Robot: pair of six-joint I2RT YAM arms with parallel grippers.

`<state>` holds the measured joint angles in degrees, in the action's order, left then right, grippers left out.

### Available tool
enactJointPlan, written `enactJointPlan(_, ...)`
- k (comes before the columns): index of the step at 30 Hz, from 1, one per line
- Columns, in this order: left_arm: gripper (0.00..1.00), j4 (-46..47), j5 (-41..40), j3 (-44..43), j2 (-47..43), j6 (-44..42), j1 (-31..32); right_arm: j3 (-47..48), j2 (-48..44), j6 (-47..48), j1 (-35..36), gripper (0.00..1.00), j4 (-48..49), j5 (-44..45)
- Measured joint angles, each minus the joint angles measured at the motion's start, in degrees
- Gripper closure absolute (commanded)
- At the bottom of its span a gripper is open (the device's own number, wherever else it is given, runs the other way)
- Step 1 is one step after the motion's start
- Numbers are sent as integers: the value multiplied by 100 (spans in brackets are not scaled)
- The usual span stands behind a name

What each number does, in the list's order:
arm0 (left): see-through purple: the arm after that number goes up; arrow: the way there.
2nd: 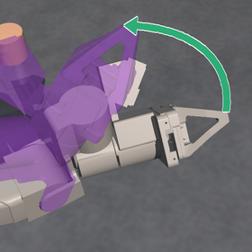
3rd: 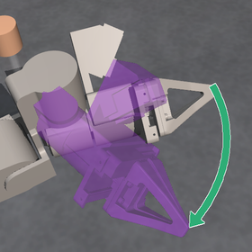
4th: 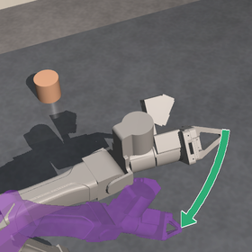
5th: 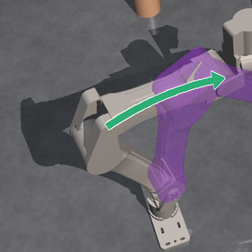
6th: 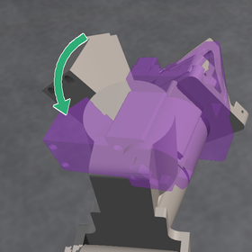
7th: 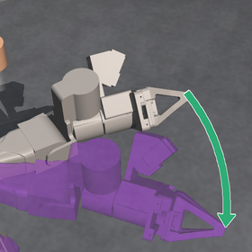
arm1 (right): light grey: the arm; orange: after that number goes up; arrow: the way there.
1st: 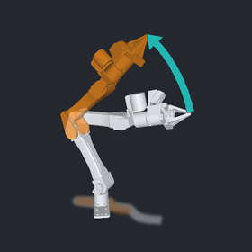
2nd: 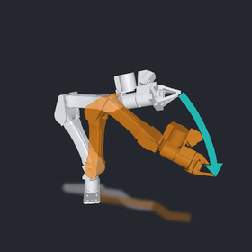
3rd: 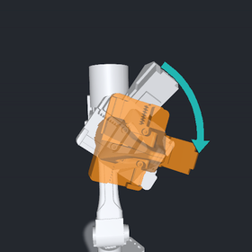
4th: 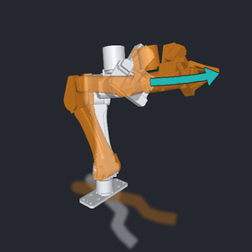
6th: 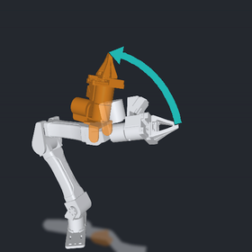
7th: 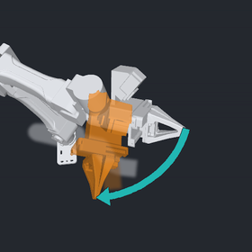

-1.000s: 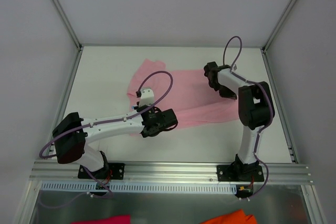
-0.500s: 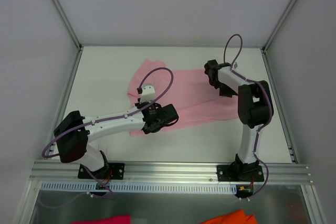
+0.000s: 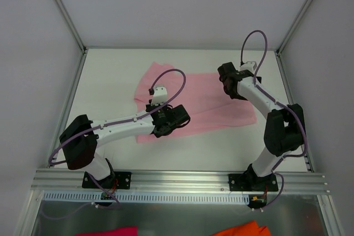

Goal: Fold and stack the t-shirts
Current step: Fold the flattened tshirt in 1/3 of the way

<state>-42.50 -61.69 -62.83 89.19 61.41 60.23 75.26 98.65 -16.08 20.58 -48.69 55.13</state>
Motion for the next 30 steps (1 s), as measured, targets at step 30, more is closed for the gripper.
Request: enactJointPlan(30, 100, 1169, 356, -680, 992, -1650, -1239, -20, -516, 52, 455, 35, -17, 120)
